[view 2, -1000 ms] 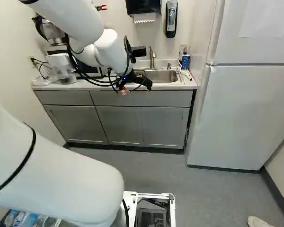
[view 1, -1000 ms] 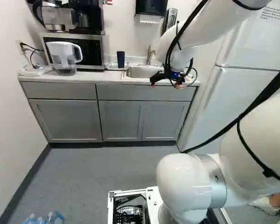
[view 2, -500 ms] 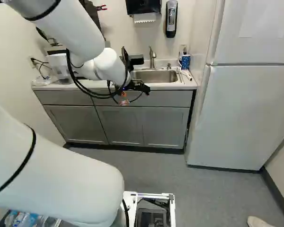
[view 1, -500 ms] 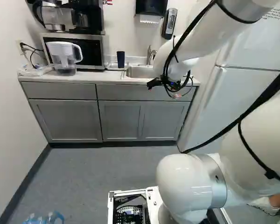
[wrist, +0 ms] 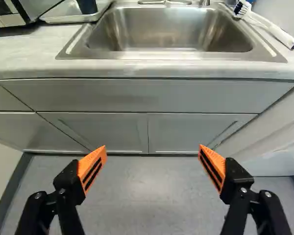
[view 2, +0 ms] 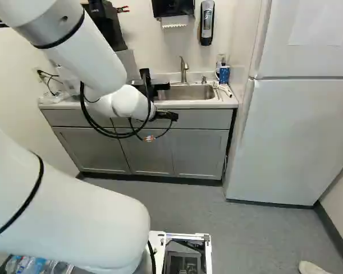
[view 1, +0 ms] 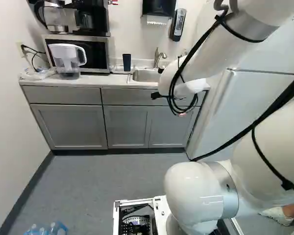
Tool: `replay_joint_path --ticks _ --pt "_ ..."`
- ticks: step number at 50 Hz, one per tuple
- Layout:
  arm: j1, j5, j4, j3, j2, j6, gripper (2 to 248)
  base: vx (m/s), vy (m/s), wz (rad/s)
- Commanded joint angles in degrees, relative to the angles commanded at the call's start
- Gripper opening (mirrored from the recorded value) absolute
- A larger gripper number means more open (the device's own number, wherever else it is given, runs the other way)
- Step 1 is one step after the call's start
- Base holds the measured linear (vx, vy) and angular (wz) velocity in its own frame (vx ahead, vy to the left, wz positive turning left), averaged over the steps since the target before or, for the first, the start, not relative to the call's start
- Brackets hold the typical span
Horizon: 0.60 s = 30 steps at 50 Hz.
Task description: Rinse the cup and place it in the tray
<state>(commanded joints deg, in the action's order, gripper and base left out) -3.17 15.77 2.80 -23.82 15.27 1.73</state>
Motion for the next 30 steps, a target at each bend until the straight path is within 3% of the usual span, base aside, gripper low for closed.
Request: replay_joint_path --ticks 30 --pt "1.58 17.08 -1.39 9.39 0.36 -0.86 247 0.0 0.0 0.0"
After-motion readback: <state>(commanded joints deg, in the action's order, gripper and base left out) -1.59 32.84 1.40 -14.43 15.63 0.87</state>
